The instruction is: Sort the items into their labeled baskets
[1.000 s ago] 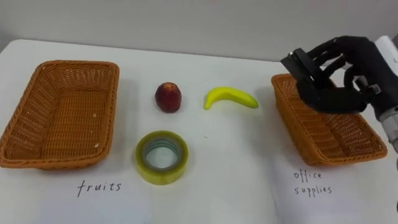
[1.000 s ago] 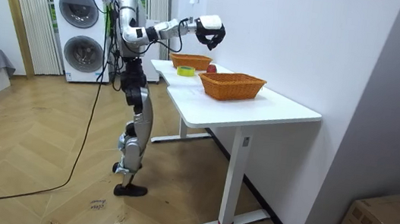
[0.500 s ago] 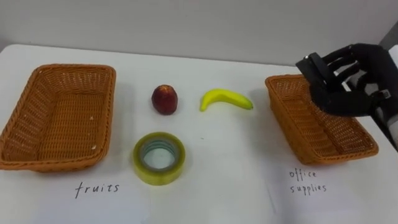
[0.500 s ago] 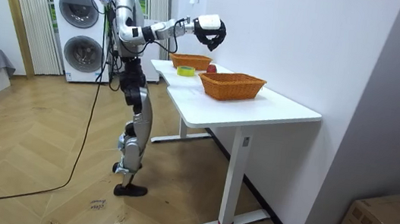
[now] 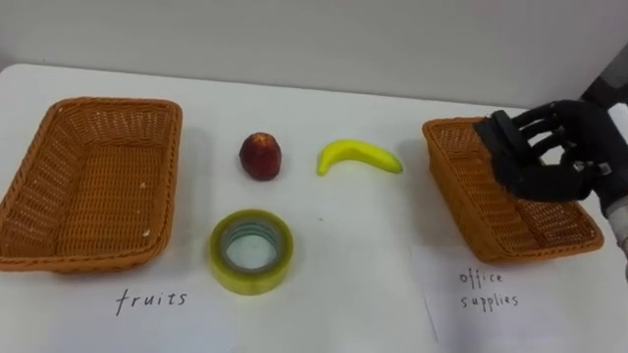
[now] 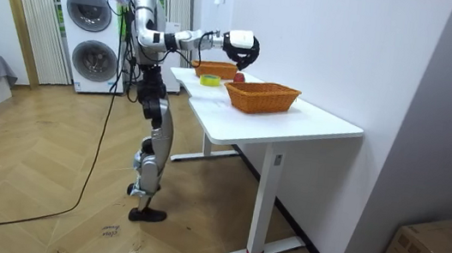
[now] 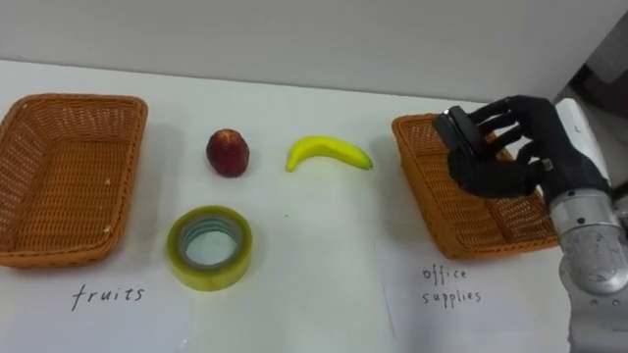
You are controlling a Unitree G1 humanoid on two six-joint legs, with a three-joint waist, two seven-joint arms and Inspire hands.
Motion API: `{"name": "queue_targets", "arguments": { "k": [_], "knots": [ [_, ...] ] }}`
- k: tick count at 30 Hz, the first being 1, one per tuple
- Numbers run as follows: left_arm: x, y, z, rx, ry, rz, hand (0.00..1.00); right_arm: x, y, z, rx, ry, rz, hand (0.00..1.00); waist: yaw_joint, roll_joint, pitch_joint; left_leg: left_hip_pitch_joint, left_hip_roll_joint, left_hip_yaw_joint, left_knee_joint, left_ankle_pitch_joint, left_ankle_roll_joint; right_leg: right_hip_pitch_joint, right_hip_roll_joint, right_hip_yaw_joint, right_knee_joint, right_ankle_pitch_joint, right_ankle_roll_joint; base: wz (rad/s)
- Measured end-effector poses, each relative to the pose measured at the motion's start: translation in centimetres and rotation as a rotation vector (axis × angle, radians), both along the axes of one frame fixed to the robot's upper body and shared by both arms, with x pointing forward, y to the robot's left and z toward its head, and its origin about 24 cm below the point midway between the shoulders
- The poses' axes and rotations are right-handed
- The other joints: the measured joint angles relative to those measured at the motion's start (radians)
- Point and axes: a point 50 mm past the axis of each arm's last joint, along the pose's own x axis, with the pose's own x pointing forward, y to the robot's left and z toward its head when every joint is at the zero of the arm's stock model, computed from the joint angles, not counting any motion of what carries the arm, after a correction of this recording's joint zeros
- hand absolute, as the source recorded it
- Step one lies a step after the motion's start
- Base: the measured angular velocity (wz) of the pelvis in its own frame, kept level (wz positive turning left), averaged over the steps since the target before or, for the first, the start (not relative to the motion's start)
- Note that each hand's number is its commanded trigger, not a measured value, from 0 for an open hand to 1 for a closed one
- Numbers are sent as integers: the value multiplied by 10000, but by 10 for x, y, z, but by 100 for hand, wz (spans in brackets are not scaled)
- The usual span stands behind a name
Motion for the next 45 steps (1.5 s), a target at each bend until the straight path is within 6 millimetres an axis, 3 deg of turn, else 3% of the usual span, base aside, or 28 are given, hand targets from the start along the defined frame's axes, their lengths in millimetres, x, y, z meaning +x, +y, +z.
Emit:
{"name": "queue_targets", "arguments": {
  "k": [7,12,16,17,18,19,20,45],
  "knots": [
    [-4,-2,-3,-94,333,21,0,-3,7,-25,218,1025,304,100,12,141,13,38,1,-3,0,0,0,69,-6,-25,6,1,1,0],
    [-4,-3,-4,-220,434,15,0,-5,9,-28,233,1156,363,100,7,333,-40,42,0,-5,2,0,0,74,-11,-34,16,1,1,0],
    [-5,-3,-4,-274,463,14,0,-6,7,-32,281,1319,279,100,12,349,-48,63,1,-9,3,14,-3,84,-8,-37,16,0,1,0],
    [-5,-3,-4,-285,463,12,0,-6,7,-32,286,1341,269,93,12,341,-47,66,1,-8,4,14,-3,86,-8,-37,16,0,1,0],
    [-5,-3,-4,-309,462,7,0,-6,6,-32,289,1353,263,65,9,326,-43,67,0,-7,4,14,-2,91,-9,-34,16,0,1,0],
    [-5,-3,-4,-347,476,6,0,-6,6,-32,288,1353,263,20,8,312,-39,67,-1,-5,5,14,-2,95,-10,-33,16,0,1,0],
    [-4,-3,-4,-381,485,0,0,-6,7,-32,288,1353,263,0,8,307,-36,67,-2,-5,5,14,-2,98,-10,-32,16,0,1,0],
    [-3,-4,-4,-635,519,-46,0,-5,7,-31,424,1214,350,0,25,278,-14,65,-2,-5,7,14,-2,100,-8,-29,-8,-1,3,0]
  ]
}}
